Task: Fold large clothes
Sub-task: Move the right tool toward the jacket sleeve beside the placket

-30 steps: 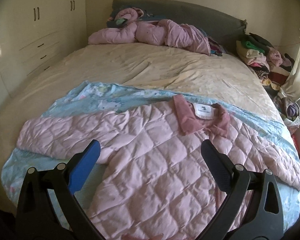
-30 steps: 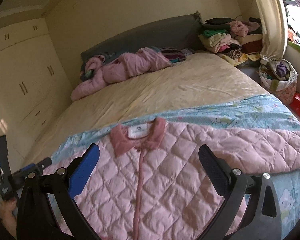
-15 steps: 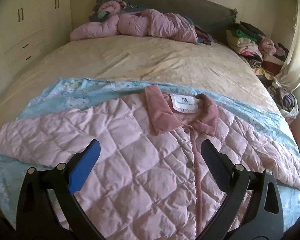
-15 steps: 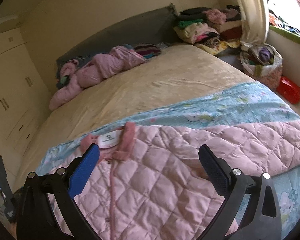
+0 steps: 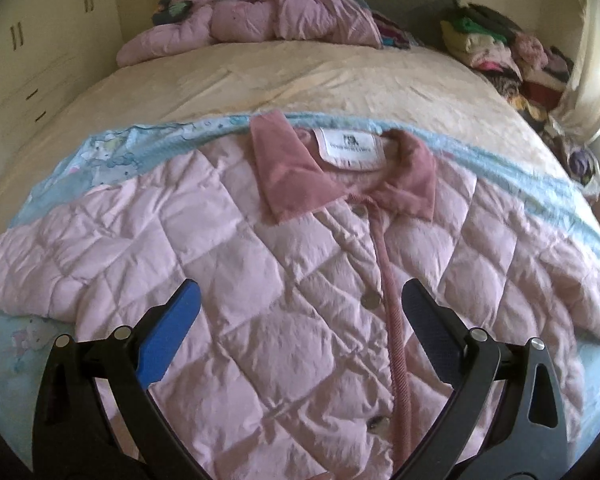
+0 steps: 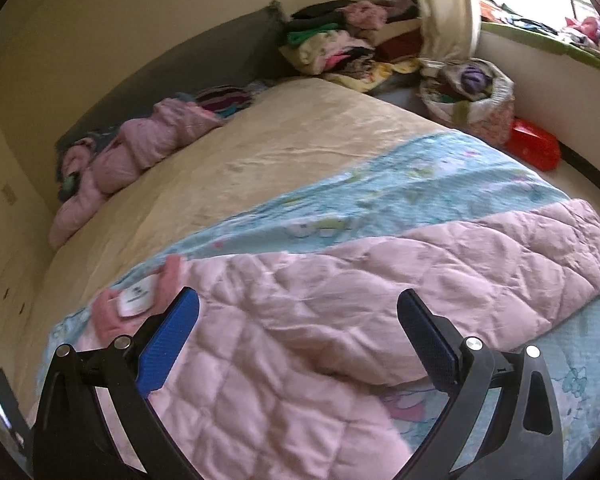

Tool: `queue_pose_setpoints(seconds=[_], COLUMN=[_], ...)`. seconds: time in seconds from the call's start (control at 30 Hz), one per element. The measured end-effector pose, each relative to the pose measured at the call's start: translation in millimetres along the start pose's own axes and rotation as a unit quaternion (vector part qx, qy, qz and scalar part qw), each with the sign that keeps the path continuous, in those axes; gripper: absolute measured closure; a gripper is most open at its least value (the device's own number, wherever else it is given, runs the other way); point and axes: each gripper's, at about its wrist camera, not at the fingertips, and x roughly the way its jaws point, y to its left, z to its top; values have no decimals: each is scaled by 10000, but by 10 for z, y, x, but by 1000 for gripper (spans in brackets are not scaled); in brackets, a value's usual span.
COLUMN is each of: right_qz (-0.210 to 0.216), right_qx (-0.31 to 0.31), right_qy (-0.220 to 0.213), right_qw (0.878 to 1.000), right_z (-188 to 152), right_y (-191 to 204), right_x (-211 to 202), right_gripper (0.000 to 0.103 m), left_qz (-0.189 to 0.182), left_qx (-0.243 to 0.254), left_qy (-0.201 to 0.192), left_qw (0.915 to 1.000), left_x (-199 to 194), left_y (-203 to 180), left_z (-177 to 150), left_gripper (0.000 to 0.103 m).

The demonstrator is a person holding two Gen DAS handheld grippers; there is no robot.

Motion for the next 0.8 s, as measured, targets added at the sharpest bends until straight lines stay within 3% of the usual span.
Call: queue_pose_setpoints(seconds=[0.4,0.63,0.8], right_qz=[-945,-1598,-1823], right_qx=[766,1621,2276], right_qy=[-105,-188,-165], right_qw=[9925,9736,9564], right_z=[-28,-127,-228], right_y=[-903,-1700,-2165], right_x=[205,218,231], right_gripper=[4,4,4], left_qz=[-272,-433,-531], left_qx=[452,743,953], left_qy=[168,226,242], left_qw=[9985,9960,9937], left_x=[182,187,186], left_y=[-267,-512,-659], left_z=[-189,-303,-376], left_gripper=[9,9,9])
